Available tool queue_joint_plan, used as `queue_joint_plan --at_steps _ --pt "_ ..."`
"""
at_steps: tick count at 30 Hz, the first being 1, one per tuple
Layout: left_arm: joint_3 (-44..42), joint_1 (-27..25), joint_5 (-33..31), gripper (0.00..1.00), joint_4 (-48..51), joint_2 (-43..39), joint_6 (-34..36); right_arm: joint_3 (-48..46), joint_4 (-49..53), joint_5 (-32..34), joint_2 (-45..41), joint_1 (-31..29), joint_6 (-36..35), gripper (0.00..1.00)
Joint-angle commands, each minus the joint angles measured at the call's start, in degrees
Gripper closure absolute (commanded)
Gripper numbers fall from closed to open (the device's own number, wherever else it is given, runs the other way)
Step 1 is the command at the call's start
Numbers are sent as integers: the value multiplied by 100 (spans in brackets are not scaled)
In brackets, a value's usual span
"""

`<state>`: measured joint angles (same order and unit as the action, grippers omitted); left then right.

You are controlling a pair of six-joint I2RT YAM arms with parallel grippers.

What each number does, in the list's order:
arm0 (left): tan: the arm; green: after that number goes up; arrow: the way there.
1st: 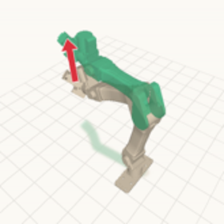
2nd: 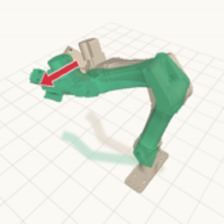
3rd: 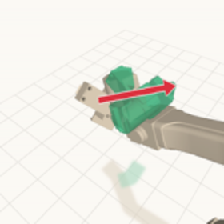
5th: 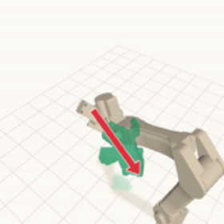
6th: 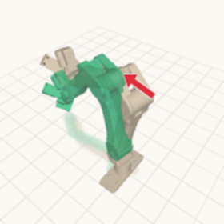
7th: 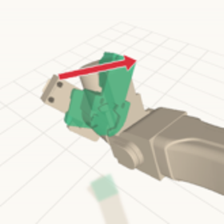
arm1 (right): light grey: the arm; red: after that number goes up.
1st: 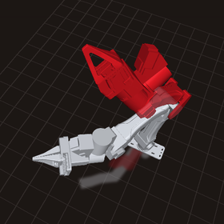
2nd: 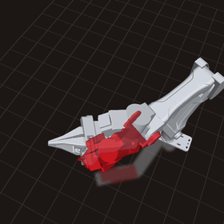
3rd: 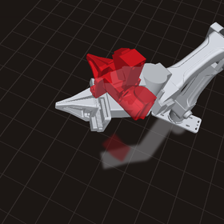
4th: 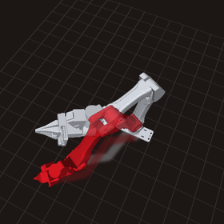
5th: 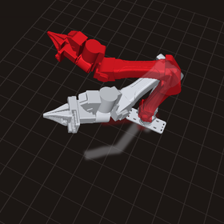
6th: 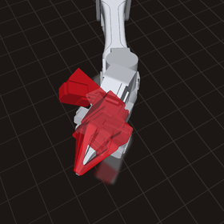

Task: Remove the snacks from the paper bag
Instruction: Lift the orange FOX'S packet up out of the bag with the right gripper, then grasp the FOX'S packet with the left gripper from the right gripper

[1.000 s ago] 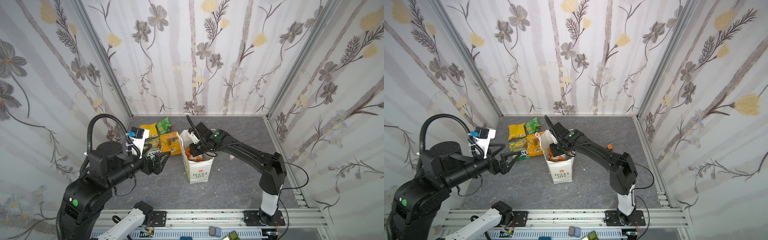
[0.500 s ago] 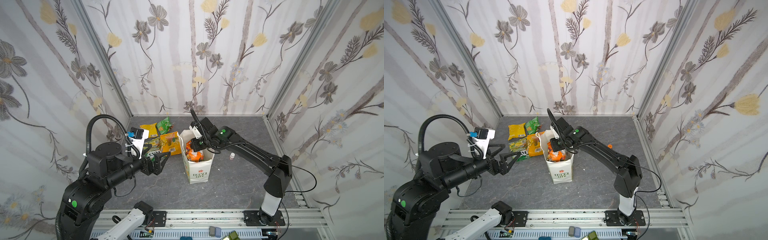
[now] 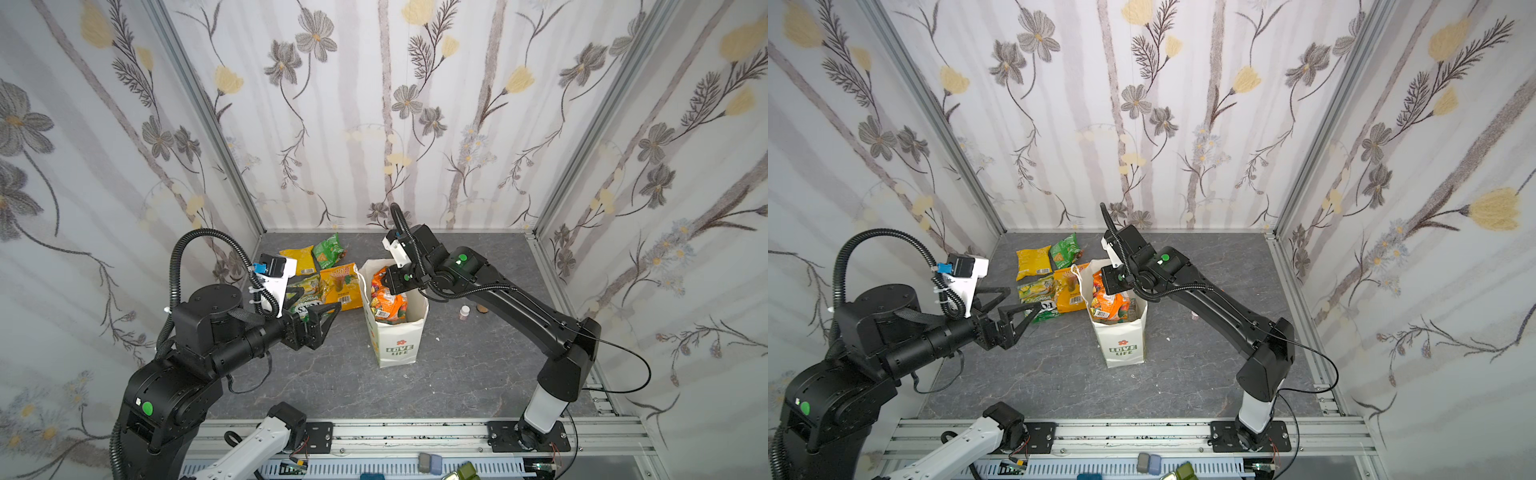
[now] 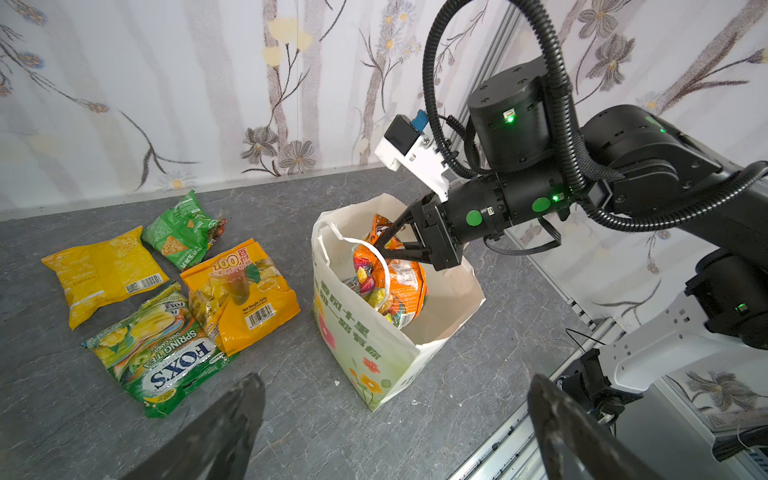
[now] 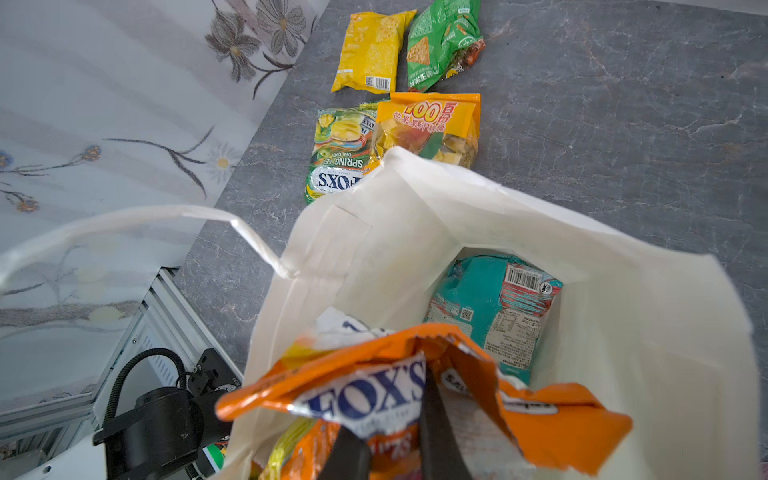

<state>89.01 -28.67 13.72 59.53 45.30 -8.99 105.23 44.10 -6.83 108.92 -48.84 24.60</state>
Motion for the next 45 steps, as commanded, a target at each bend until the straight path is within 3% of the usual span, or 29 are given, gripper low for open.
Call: queue_joint_plan --at_steps 1,12,22,34,45 --pt "7 1 -6 0 -272 -12 -108 85 -220 86 -188 3 86 100" --pt "-226 2 134 0 -1267 146 -1051 84 -724 28 -875 -11 317 100" --pt "-248 -20 1115 0 -2504 807 -1869 112 -1387 269 -1495 2 616 100" --pt "-331 -768 1024 0 -2705 1179 -1363 68 -1561 258 -1871 43 875 100" --pt "-317 -1716 -236 0 -2566 1523 -152 -136 -1730 -37 -2015 35 1057 100"
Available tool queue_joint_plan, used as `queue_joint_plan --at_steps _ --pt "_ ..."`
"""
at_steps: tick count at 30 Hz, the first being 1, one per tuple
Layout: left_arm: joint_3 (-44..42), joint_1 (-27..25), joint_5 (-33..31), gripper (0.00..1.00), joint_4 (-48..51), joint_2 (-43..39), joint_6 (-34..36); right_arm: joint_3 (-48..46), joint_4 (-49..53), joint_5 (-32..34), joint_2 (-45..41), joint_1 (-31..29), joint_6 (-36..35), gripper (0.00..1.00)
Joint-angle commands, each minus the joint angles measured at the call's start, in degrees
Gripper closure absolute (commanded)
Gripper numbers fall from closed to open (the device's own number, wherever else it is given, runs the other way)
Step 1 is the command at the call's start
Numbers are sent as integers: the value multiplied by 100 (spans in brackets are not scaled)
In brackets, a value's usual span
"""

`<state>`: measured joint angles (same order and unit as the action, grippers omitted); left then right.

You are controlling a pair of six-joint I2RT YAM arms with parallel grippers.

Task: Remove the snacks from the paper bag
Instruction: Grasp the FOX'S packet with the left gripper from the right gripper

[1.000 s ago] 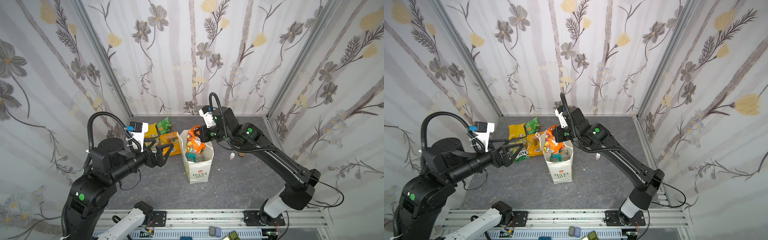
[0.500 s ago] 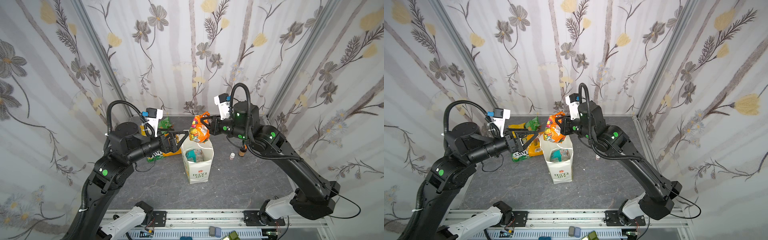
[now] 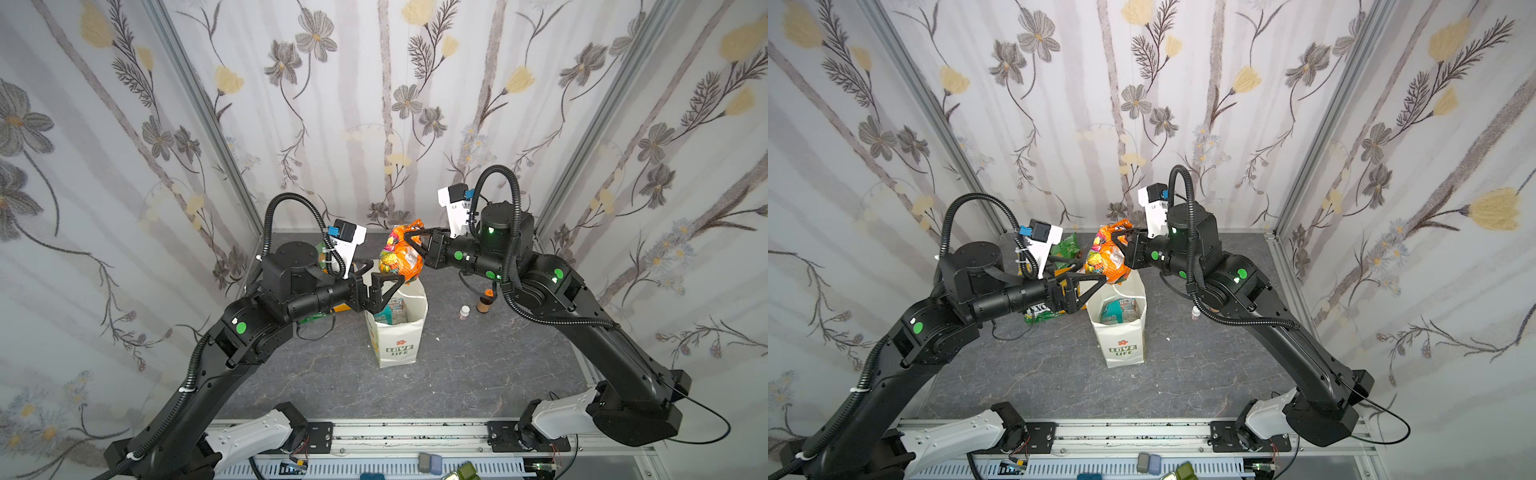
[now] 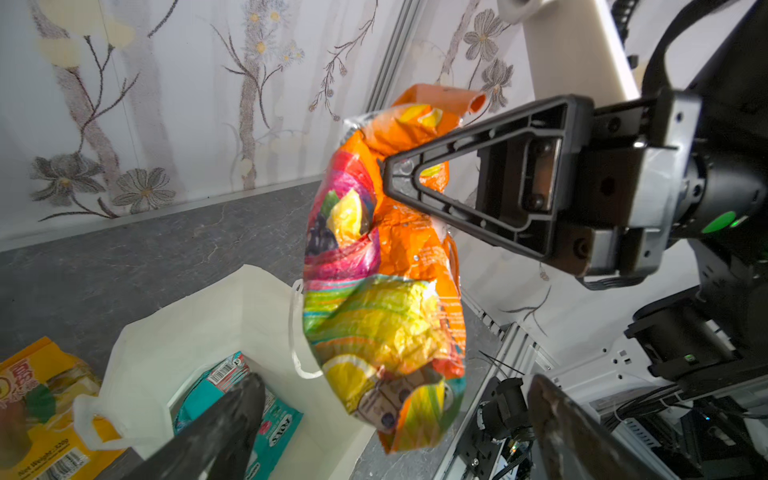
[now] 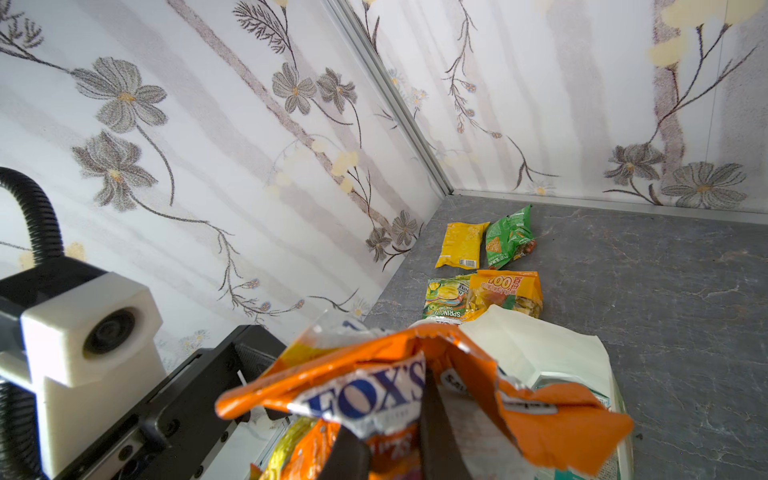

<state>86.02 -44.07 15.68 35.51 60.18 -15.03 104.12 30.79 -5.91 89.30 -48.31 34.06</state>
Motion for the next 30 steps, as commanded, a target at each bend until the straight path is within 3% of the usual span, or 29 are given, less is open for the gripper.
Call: queue_joint_plan --at_steps 1,4,13,22,27,30 --pt "-22 -251 -523 0 -220 65 516 -26 -390 -126 -64 -12 117 100" --pt "-6 -484 -914 1 -331 181 759 -25 -389 -130 -90 -20 111 100" --pt "14 -918 -1678 20 -596 397 1285 -38 -391 -301 -88 -21 136 100" --pt "-4 -958 -1883 65 -764 411 1179 -83 -455 -480 -79 -47 113 100" --pt "-32 -953 -1885 78 -856 346 1139 -159 -590 -558 -168 -55 124 88" --pt "-34 -954 -1896 87 -856 299 1117 -281 -805 -623 -297 -51 156 74"
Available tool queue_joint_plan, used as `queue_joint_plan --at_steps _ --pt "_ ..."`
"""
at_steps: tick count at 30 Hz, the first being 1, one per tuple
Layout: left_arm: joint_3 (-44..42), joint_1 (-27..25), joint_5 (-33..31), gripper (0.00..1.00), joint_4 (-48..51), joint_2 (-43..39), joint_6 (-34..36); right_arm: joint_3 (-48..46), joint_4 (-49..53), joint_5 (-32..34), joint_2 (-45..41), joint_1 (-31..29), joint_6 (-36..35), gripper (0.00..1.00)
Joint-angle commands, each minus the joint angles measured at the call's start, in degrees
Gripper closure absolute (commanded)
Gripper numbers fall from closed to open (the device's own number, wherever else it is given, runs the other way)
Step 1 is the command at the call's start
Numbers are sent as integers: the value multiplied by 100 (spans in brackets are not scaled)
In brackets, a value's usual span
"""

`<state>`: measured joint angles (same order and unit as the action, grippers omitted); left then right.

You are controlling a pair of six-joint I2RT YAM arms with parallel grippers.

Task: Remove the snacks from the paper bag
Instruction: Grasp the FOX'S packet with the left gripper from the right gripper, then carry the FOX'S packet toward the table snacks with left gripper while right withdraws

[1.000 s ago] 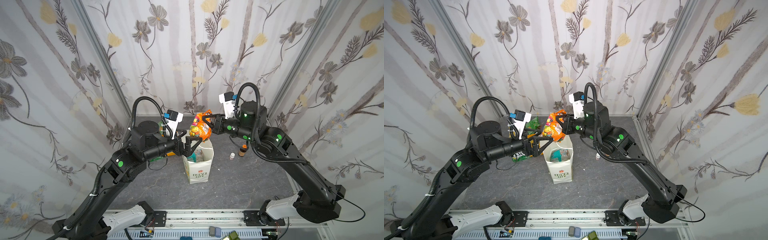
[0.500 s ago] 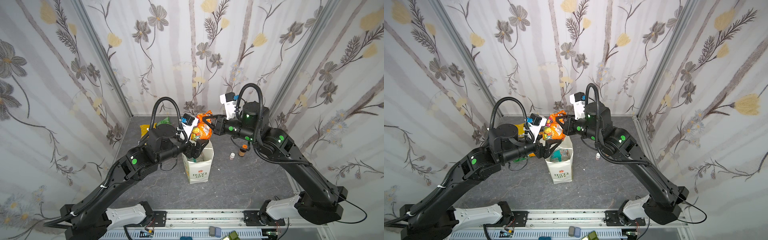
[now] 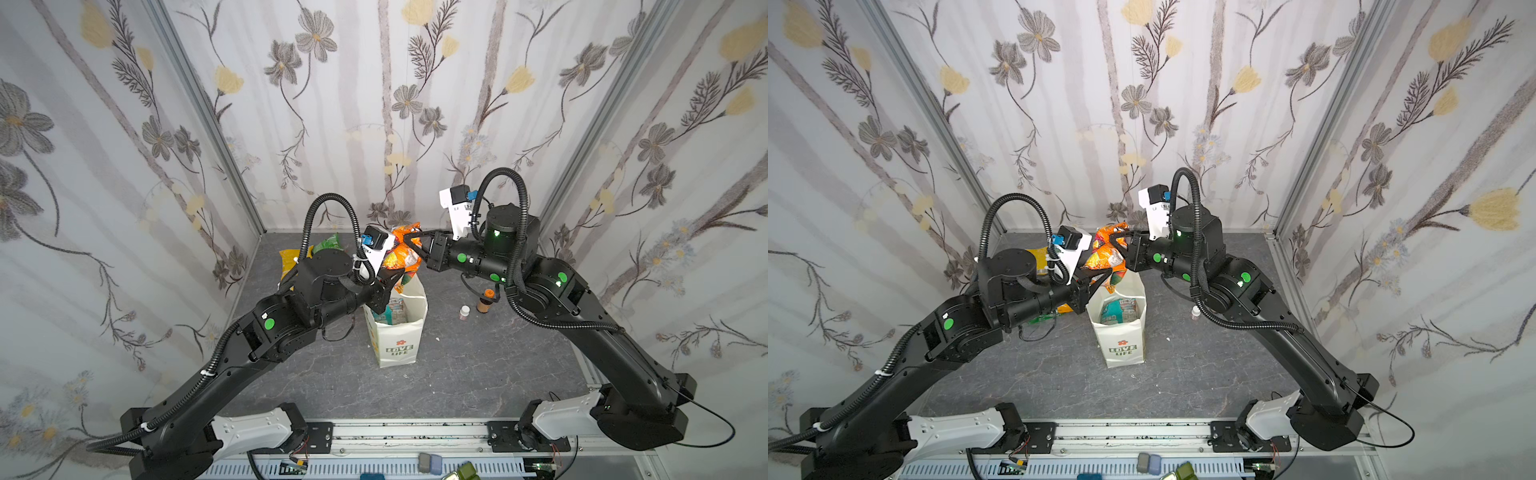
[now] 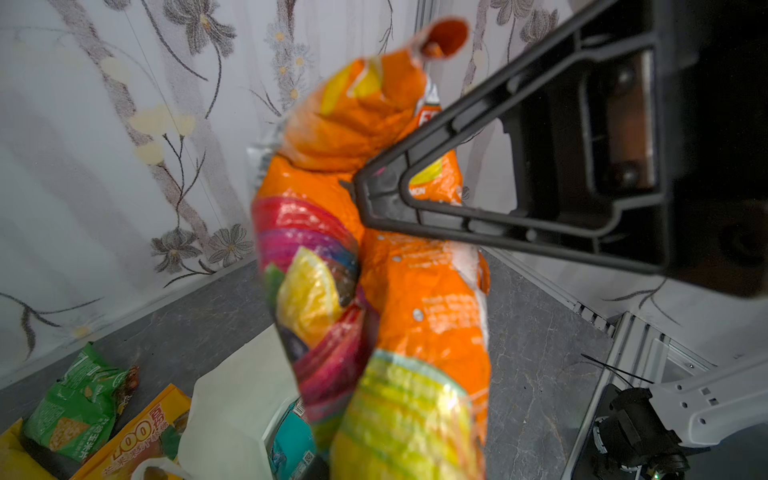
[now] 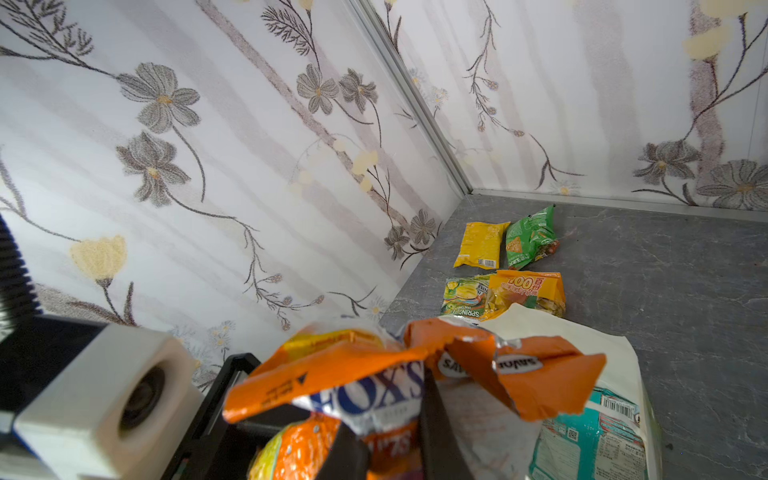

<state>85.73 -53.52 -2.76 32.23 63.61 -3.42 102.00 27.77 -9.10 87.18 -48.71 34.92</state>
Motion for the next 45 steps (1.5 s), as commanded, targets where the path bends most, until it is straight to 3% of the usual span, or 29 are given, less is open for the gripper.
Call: queue_joint_plan --at_steps 1,5,10,17,21,27,32,45 --pt "-4 -7 -50 90 -534 -53 -52 -89 -554 -300 -130 -16 73 70" --pt "-1 -10 36 98 -569 -117 -71 -97 -687 -277 -257 5 85 57" --pt "27 -14 83 100 -603 -212 -80 -261 -969 -226 -525 32 84 40" --pt "-25 -11 57 100 -667 -558 -89 -1225 -1821 401 -1290 81 142 17" --pt "-205 -10 -119 100 -737 -940 -148 -2054 -2465 745 -1796 426 351 8" --pt "-855 -10 -690 100 -866 -1702 -375 -2984 -3187 961 -2244 637 609 1" --pt "-1455 -14 -1483 100 -829 -2387 -690 -3310 -3361 974 -2310 761 768 1" --pt "-2020 -1 -3768 100 792 -3259 -1609 -3428 -3475 529 -2032 924 1047 1"
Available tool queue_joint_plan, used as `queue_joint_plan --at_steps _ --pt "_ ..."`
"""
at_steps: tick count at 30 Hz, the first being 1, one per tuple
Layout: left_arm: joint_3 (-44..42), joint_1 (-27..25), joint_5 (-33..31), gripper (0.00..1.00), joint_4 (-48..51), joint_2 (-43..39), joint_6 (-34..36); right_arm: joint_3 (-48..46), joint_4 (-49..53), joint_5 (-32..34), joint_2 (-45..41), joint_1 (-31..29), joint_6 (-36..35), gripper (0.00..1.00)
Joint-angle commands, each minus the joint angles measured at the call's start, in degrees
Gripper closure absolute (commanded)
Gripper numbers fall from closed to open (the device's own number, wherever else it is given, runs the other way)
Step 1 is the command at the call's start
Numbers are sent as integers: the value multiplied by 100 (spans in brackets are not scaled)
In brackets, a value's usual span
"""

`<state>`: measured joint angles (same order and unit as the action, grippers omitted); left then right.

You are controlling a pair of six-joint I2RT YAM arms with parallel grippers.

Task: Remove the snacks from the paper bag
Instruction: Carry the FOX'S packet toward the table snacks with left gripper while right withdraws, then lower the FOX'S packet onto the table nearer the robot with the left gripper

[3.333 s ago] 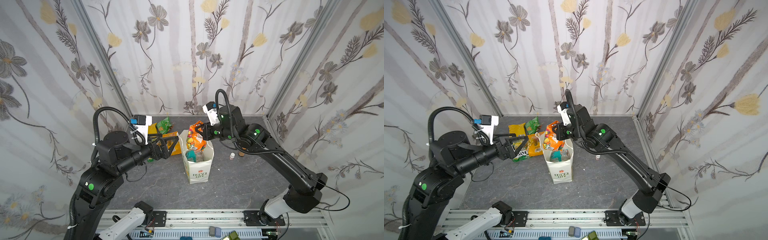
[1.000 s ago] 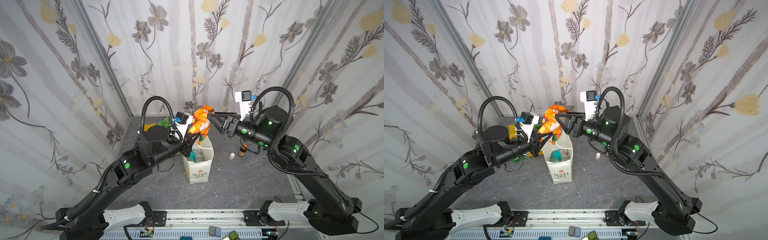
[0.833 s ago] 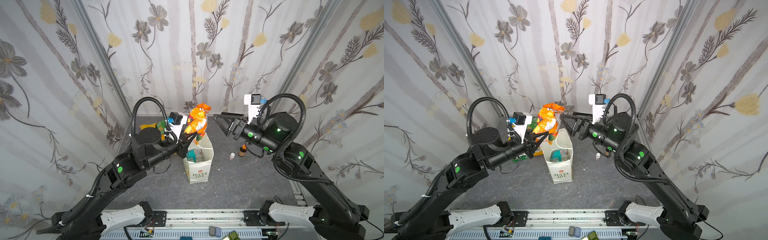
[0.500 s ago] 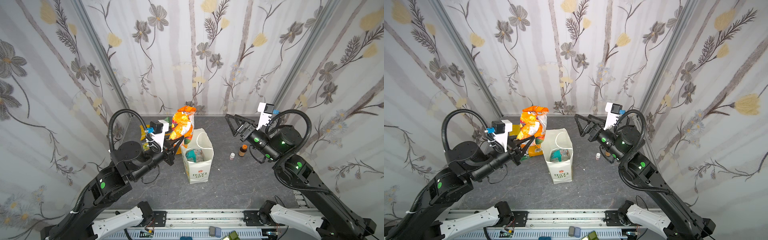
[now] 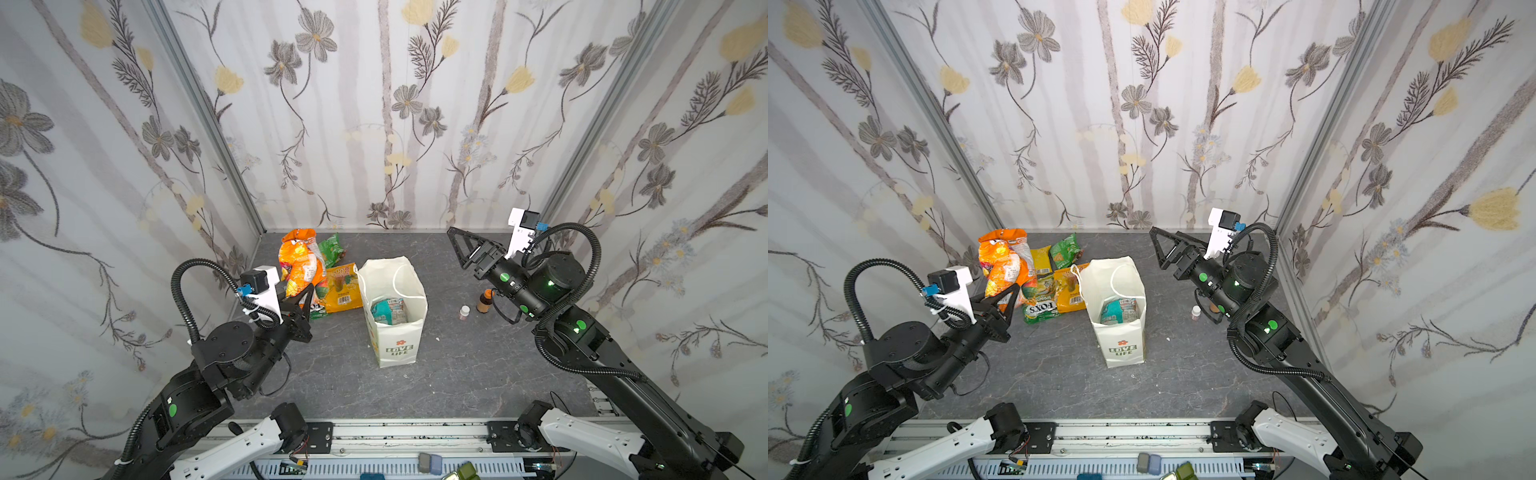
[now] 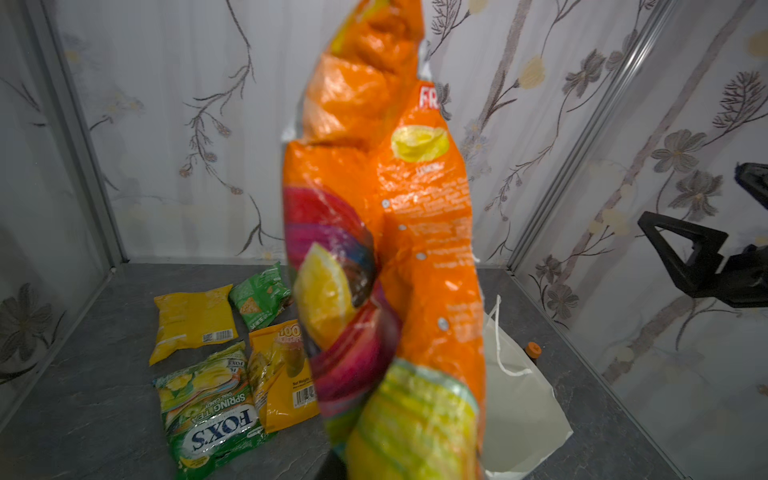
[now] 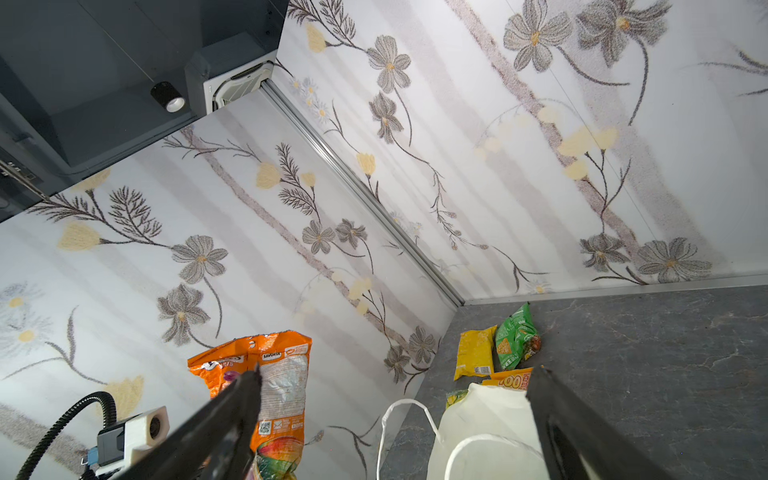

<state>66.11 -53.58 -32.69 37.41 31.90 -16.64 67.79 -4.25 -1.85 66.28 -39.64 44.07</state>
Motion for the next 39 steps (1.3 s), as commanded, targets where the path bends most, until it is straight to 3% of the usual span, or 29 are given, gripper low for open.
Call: queue_joint_plan --at_steps 1,7,12,15,23,39 --pt "-88 6 -865 100 390 -126 -287 -7 -287 -230 89 20 146 1" --pt "-163 21 -1214 100 1063 -51 -277 -3 -287 -364 148 52 229 1" --pt "-99 256 -801 100 1531 365 -317 15 -304 -437 157 52 301 1" --pt "-63 789 -34 100 1701 706 -383 8 -289 -482 144 58 360 1" --pt "-602 2854 2788 100 1254 1053 -595 -113 -221 -470 -65 59 418 0" --pt "-2997 5669 6220 100 -638 613 -2026 -254 -180 -527 -229 74 409 1"
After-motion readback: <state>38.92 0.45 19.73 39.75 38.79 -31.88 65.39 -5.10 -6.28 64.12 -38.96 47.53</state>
